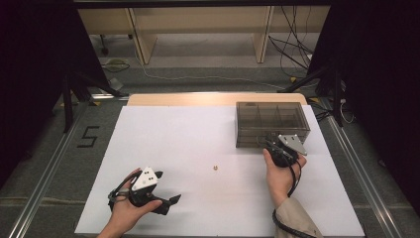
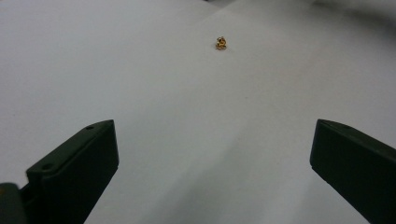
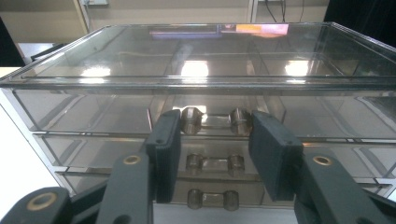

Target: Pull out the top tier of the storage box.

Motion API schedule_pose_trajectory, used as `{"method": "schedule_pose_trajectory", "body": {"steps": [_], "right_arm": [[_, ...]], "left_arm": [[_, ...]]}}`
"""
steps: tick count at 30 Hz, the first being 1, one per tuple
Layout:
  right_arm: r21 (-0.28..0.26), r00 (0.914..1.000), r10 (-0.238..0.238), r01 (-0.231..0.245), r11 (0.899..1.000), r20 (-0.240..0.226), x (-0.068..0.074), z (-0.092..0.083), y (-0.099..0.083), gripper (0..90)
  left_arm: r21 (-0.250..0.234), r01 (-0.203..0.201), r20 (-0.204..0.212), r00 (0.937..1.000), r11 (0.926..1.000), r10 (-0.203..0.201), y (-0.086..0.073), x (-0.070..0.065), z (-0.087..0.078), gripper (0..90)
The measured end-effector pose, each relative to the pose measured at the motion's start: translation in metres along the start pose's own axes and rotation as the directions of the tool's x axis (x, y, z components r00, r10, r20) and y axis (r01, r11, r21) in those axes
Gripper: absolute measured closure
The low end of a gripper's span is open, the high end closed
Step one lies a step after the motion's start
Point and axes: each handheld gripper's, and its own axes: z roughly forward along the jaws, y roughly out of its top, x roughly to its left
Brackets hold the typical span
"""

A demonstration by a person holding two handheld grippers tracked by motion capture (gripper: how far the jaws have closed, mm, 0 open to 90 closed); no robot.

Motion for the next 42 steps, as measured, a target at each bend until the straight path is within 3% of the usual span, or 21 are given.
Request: {"method": "schedule_pose_trajectory", "body": {"steps": [42], "right_arm": [[0.028,0.9998,-0.001,0.002,1.000,-0.018,-0.0022,-0.0038,0.0028,55.5]], "left_arm": [[-0.003,0.002,-0.004,1.0000,1.0000,-0.002,-0.0006,0.0002,-0.0012,1.1]]}}
